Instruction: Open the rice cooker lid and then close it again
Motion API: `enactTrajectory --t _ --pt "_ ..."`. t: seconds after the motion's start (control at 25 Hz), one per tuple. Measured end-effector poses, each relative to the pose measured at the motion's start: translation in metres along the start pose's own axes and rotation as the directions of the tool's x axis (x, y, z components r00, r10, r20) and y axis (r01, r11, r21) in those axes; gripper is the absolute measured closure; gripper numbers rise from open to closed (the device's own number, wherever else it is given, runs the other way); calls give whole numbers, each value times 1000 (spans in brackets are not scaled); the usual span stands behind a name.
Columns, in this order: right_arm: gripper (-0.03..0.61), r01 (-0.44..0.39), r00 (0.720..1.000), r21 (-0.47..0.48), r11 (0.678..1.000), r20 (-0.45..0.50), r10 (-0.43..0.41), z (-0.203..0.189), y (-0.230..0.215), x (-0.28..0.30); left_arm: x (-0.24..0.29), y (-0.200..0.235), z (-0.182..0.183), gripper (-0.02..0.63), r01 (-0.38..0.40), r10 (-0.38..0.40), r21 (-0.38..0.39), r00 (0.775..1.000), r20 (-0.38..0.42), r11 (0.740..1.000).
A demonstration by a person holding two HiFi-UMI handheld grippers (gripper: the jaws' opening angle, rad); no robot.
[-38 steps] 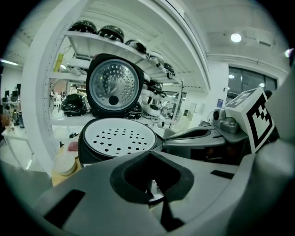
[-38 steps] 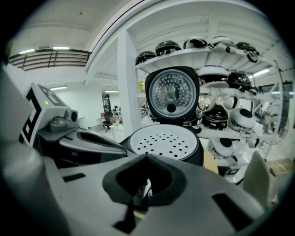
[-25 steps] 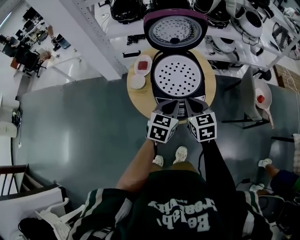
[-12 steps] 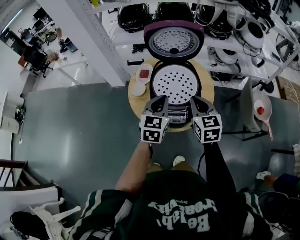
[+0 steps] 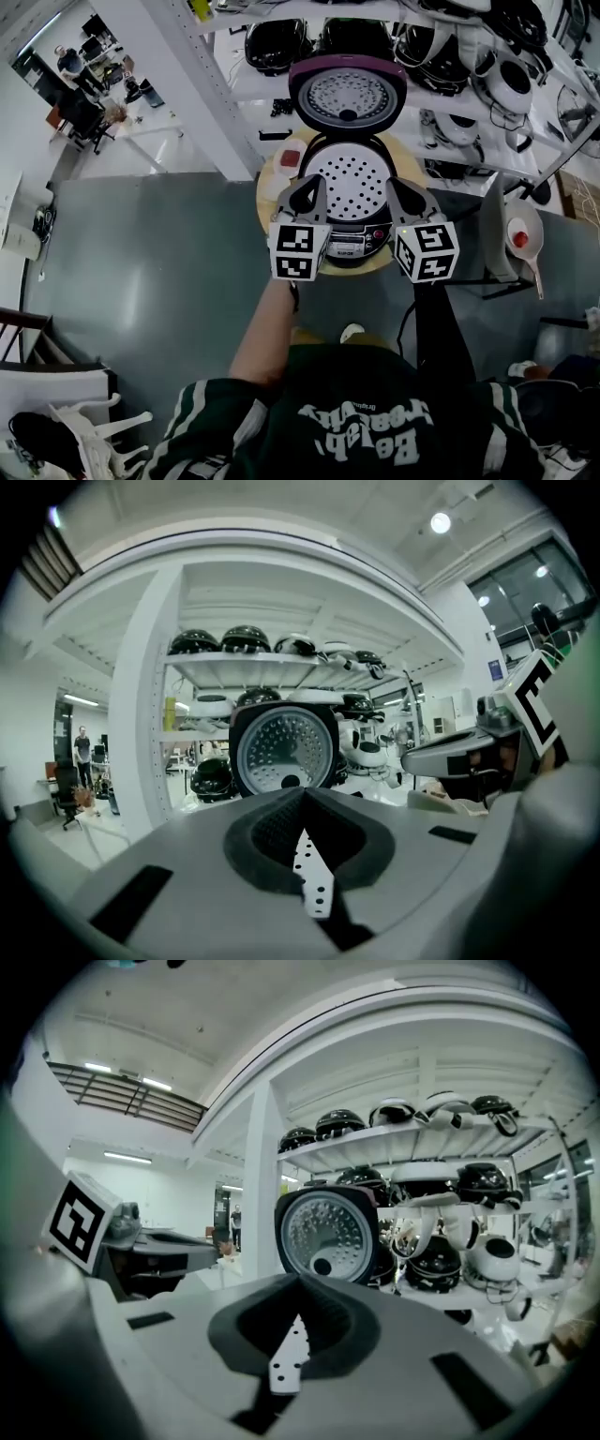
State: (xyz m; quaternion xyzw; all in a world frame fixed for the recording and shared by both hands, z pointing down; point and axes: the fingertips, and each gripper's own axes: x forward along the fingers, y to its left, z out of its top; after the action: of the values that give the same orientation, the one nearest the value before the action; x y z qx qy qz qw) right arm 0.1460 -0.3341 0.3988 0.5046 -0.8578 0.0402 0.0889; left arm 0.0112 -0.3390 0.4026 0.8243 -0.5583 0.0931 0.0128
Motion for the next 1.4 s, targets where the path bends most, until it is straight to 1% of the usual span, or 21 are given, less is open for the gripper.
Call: enactTrajectory --t 0.04,0.12,0.36,0.48,0.64,0.76,0.92,0.96,1.04,1.16,1.28,1.4 --pt "575 -5 1000 1 1000 16 5 7 -3 0 1 2 7 614 -6 6 -7 1000 14 1000" --pt "575 -2 999 -2 1000 46 2 20 -9 0 3 6 19 614 -17 16 1 999 35 1000" --pt "574 61 992 -77 995 119 -52 62 -32 10 11 28 62 614 -44 42 8 993 112 999" --pt "568 85 987 -109 990 142 -70 81 -43 24 26 43 78 614 -36 33 22 990 134 999" --pt "551 96 985 -147 984 155 -72 108 -55 50 51 66 100 614 -30 22 54 989 145 998" --pt "549 107 983 -179 978 166 -77 132 -64 70 71 81 125 614 -21 8 74 985 172 997" --pt "561 131 982 -187 974 161 -101 156 -78 99 99 97 156 614 12 -29 92 981 192 996" --pt "572 136 982 -182 974 158 -107 161 -82 106 105 101 164 614 15 -36 106 980 198 994" --pt "574 137 982 -162 977 152 -112 172 -90 121 118 107 177 614 29 -54 123 978 199 992" --pt "575 129 985 -150 980 132 -109 183 -98 141 139 112 181 614 68 -84 98 980 178 993" --pt "575 130 989 -171 977 88 -116 187 -105 159 156 121 177 614 69 -80 85 986 145 994" --pt "575 137 990 -168 976 35 -133 187 -116 173 170 126 176 614 73 -84 96 990 115 993"
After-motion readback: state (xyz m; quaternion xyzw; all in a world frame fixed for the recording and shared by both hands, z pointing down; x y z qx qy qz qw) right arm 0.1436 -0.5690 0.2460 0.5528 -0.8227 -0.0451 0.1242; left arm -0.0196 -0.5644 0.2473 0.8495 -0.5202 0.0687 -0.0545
